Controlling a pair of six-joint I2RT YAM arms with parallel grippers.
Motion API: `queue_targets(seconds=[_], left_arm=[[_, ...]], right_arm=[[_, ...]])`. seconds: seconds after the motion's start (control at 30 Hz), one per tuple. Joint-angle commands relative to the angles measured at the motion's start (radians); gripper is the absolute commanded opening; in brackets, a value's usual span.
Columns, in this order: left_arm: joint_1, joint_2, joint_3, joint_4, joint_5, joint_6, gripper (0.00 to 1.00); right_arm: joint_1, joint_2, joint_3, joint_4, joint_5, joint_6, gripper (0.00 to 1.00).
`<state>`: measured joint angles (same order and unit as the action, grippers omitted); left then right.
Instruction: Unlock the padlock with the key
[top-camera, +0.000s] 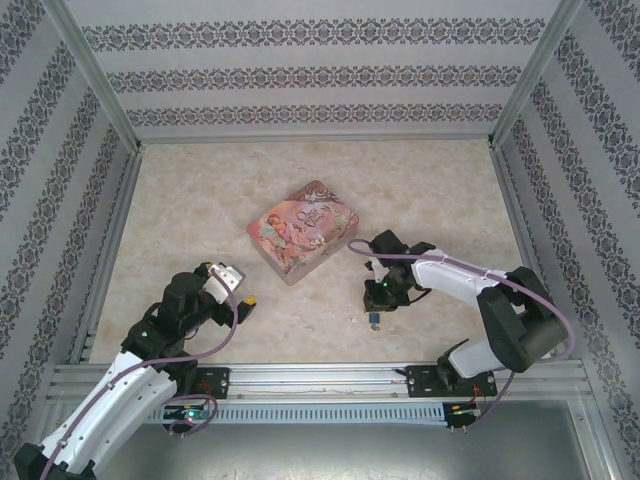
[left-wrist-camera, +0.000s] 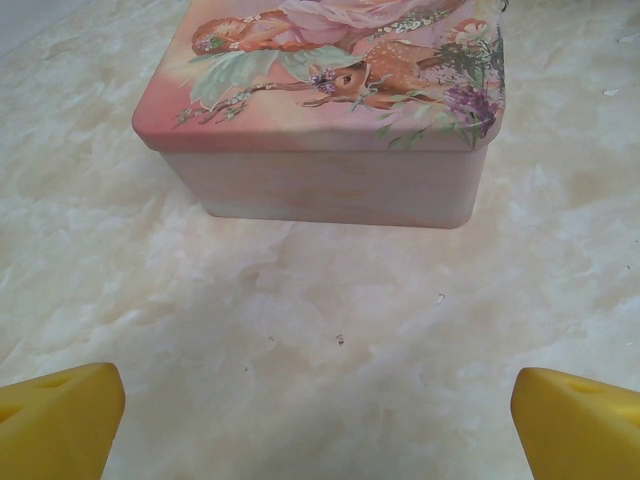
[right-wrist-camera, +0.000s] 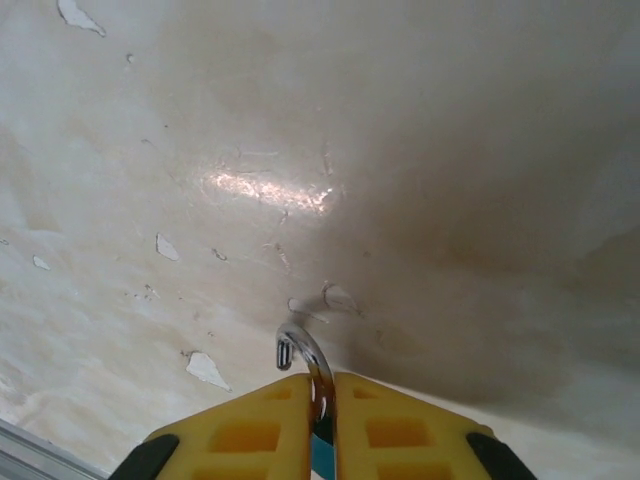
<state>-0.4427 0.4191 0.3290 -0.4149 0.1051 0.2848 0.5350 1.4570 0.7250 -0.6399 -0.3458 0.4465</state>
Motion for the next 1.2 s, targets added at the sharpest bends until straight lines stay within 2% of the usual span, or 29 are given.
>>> queue_targets(seconds=[0.0,0.33,0.77,1.17], left_arm=[[0.013,0.001,-0.007,0.012,0.008,0.02,0.99],[0.012,0.003,-0.008,0.011,0.001,0.027,0.99],[0.011,0.003,-0.007,0.013,-0.01,0.025,0.99],[0.013,0.002,-0.007,0.011,-0.022,0.026,0.99]], right_arm=[[0.014,-0.035,0.031,-0.024,0.041,0.006,0.18],[0.013,-0.144,0.053,-0.046,0.094,-0.006,0.38],[-0.052,-0.326,0.11,-0.034,0.245,-0.118,0.42],[-0.181,-0.536,0.011,0.157,0.256,-0.202,0.64]])
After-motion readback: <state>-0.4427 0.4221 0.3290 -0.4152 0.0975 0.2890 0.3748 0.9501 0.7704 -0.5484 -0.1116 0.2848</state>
